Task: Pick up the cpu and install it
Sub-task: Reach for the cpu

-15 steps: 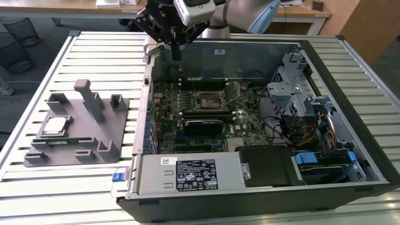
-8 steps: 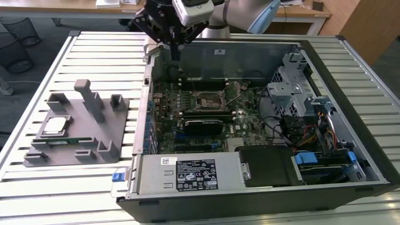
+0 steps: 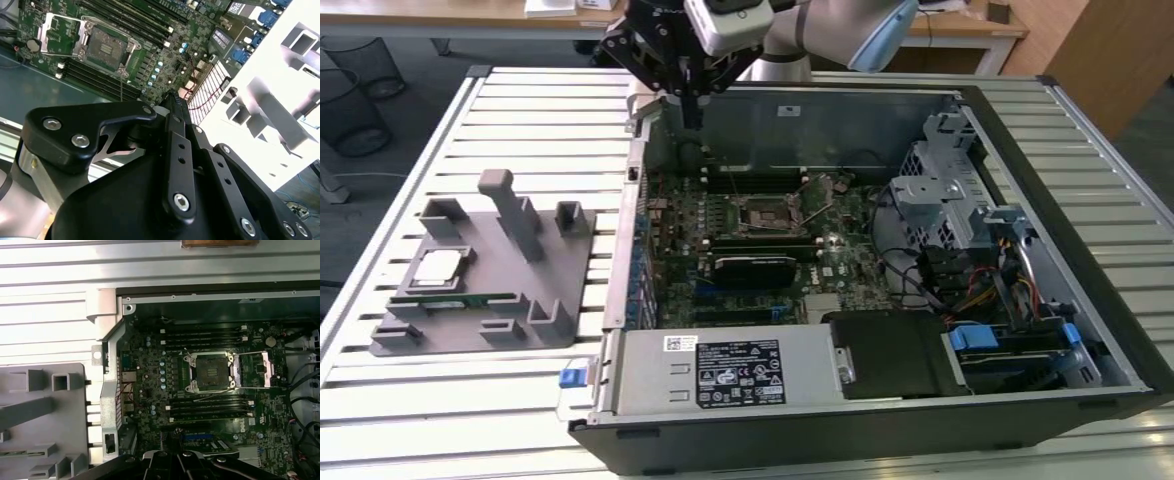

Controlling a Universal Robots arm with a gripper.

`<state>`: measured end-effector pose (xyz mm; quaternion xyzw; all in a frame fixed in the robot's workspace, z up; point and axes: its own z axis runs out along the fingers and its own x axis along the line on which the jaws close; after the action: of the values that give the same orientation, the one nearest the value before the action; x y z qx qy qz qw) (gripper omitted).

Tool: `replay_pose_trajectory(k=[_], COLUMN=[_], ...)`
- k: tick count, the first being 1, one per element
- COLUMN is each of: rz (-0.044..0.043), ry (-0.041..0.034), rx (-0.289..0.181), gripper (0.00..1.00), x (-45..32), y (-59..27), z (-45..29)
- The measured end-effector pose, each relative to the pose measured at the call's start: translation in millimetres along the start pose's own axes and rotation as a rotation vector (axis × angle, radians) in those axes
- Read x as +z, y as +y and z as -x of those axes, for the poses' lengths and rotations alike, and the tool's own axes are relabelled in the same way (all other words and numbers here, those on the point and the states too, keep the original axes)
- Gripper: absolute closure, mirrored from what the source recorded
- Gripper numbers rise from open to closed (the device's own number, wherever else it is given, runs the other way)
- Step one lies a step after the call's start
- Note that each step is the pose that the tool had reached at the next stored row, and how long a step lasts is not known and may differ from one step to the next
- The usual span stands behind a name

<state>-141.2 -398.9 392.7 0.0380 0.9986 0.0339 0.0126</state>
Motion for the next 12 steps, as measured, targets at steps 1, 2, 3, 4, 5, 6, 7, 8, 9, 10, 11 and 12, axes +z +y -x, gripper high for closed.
replay_pose_trajectory(k=[1, 2, 3, 4, 5, 6, 7, 8, 9, 10, 11, 12], rz=[0.0003, 0.0005, 0.0009, 0.0013, 0.0015, 0.0018, 0.0023, 0.0025, 0.0028, 0.0031, 0.0034, 0.0037], ry=[0.0001, 0.0001, 0.0001, 0.0001, 0.0002, 0.0001, 0.0001, 0.0002, 0.0002, 0.0003, 0.0004, 0.0003], rx=[0.000, 0.000, 0.000, 0.000, 0.000, 0.000, 0.000, 0.000, 0.000, 0.000, 0.000, 0.000], gripper=[0.89, 0.89, 0.89, 0.89, 0.89, 0.89, 0.89, 0.89, 0.89, 0.89, 0.89, 0.89], x=[0.0, 0.0, 0.0, 0.0, 0.0, 0.0, 0.0, 0.0, 0.0, 0.0, 0.0, 0.0], y=[0.0, 0.0, -0.1, -0.1, -0.1, -0.1, -0.1, -0.2, -0.2, -0.2, -0.2, -0.3], z=[-0.3, -0.6, -0.8, -1.1, -1.4, -1.7, -2.0, -2.2, -2.5, -2.8, -3.0, -3.3])
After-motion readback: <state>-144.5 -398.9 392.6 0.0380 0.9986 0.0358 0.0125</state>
